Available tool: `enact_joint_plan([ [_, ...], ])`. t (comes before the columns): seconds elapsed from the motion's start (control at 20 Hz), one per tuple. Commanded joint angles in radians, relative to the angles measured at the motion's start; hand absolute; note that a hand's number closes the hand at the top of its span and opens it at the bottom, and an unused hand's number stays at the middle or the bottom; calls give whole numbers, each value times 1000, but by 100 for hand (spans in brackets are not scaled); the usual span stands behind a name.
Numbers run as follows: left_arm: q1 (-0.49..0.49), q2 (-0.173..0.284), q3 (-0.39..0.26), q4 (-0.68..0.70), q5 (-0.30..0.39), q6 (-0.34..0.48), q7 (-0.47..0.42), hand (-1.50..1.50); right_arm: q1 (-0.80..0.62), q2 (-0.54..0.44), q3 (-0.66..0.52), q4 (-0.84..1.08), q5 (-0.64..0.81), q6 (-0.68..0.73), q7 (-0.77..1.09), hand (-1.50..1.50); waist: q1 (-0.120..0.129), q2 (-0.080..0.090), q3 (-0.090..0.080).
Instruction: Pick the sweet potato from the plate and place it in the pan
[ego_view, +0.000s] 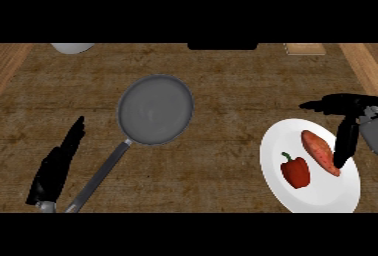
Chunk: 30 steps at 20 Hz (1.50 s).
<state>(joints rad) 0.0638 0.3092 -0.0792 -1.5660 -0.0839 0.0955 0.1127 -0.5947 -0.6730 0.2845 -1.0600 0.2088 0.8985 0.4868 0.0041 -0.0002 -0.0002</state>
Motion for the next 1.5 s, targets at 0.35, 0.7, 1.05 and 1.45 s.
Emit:
enact_joint_plan([
  [0.35, 11, -40, 27, 38, -30, -40, -43, 0, 47, 92, -24, 62, 185, -13, -30, -150, 4, 1, 0],
  [0.7, -18, -71, 33, 15, -71, -47, 6, 0, 124, 98, -73, -27, 231, 28, -24, -150, -3, 0, 0],
  [1.05, 26, -65, 76, -44, -65, -87, 0, 0, 92, 99, -101, 91, 355, 3, -163, -150, 2, 1, 0],
  [1.45, 11, -120, 50, -15, -118, -66, -5, 0, 103, 160, -138, 144, 403, -87, -243, 150, 3, 2, 0],
])
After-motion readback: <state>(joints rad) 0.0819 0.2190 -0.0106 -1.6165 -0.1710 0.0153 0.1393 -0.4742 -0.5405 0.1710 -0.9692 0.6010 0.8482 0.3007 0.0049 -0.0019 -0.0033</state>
